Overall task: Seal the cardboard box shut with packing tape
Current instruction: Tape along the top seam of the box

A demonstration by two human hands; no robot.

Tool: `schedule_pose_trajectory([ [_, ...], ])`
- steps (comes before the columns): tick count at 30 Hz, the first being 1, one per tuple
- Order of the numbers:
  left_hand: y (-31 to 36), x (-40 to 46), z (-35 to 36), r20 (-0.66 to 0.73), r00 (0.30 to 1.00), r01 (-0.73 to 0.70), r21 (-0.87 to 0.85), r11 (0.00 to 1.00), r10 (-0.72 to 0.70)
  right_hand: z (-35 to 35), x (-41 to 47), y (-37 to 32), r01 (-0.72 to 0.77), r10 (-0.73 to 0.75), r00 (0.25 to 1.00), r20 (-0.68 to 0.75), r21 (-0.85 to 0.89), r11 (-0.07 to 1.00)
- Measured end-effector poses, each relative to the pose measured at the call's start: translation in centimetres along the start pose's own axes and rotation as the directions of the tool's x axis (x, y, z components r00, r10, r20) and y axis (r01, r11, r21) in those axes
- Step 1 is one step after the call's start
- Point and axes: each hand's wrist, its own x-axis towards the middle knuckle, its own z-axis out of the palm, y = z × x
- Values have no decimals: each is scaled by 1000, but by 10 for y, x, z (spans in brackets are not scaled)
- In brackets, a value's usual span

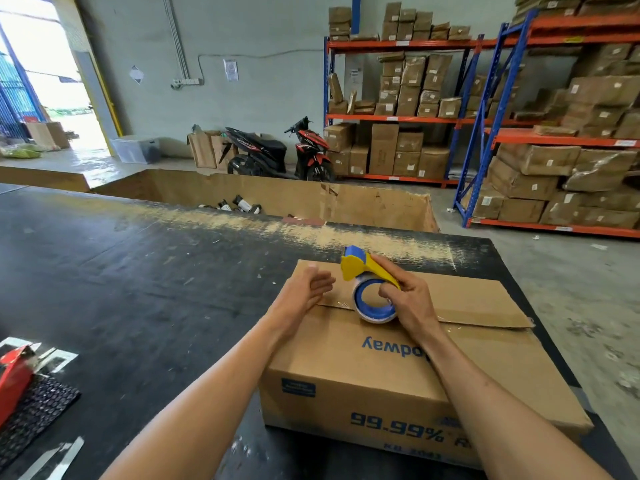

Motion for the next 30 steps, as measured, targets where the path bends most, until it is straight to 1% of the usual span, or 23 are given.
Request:
schedule_pose_trajectory([
  [2, 12, 1, -7, 4, 998, 59, -97, 994, -59, 2, 0, 1, 29, -28, 1000, 7, -40, 999],
  [4, 27, 4, -16, 32, 993, 115, -130, 985, -112, 3, 0, 3, 68, -67, 998, 16, -107, 992],
  [6, 43, 6, -23, 88, 981, 186, -153, 971, -174, 4, 2, 5, 103, -100, 995, 25, -173, 979],
  [8, 60, 6, -25, 146, 962, 250, -143, 958, -230, 5, 4, 6, 122, -117, 993, 33, -232, 965],
  [10, 71, 5, -26, 164, 950, 282, -76, 956, -267, 6, 5, 6, 144, -136, 990, 45, -276, 950],
  [12, 77, 3, -26, 165, 948, 283, -45, 958, -272, 7, 6, 5, 161, -147, 987, 69, -315, 935],
  [15, 74, 2, -26, 178, 951, 271, -95, 958, -252, 7, 7, 2, 166, -128, 984, 127, -363, 917],
  [19, 64, 1, -27, 121, 960, 269, -151, 951, -253, 6, 6, -6, 179, -96, 971, 220, -397, 900],
  [24, 58, -1, -29, 99, 959, 280, -204, 938, -265, 13, 6, -3, 228, -169, 971, 167, -451, 863],
  [27, 58, -3, -31, 90, 960, 280, -194, 940, -267, 14, 6, -2, 252, -187, 966, 180, -488, 835],
  [30, 57, -3, -31, 52, 959, 282, -210, 936, -278, 13, 6, -2, 276, -200, 959, 199, -517, 810],
])
